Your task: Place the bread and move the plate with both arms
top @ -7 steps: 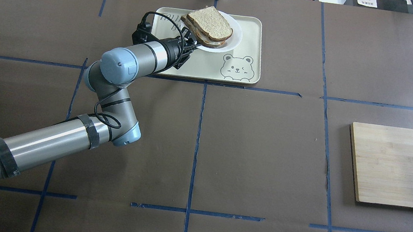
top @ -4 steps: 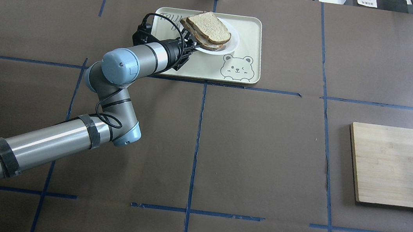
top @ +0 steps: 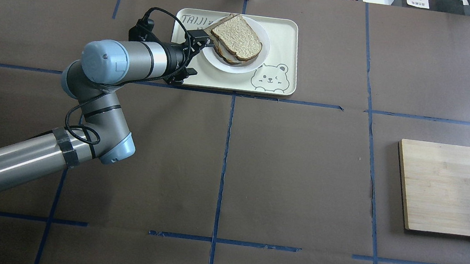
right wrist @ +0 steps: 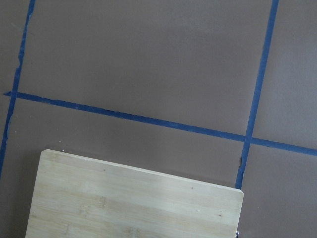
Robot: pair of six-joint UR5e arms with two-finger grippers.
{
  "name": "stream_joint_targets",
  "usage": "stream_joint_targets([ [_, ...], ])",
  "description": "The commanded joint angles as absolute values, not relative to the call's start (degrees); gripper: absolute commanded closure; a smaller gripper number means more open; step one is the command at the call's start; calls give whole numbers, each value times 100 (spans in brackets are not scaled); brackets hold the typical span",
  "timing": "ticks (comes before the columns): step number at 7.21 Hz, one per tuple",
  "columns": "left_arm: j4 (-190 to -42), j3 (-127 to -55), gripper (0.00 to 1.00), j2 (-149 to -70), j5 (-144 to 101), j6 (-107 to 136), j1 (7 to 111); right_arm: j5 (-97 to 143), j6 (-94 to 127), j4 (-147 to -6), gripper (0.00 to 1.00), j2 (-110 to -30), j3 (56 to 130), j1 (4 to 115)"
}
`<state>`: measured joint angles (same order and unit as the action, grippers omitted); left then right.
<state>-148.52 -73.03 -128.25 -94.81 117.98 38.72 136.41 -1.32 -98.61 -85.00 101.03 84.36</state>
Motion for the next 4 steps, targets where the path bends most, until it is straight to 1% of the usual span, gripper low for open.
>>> stream_joint_targets([
  [1,-12641,-8816,0,-12282,-9896,10249,4182,13641,-141,-9861,0,-8517,10107,8455],
  [2,-11377,-9546,0,-12096,-9896,9160,4340,13554,-123,-9861,0,-8525,10090,8455],
  [3,-10346,-10093,0,-11955,-9896,8175,4516,13109,-123,-9861,0,-8508,10099,8455],
  [4,-9788,-10568,0,-11622,-9931,7269,4805,12991,-132,-9870,0,-8517,10064,8455],
])
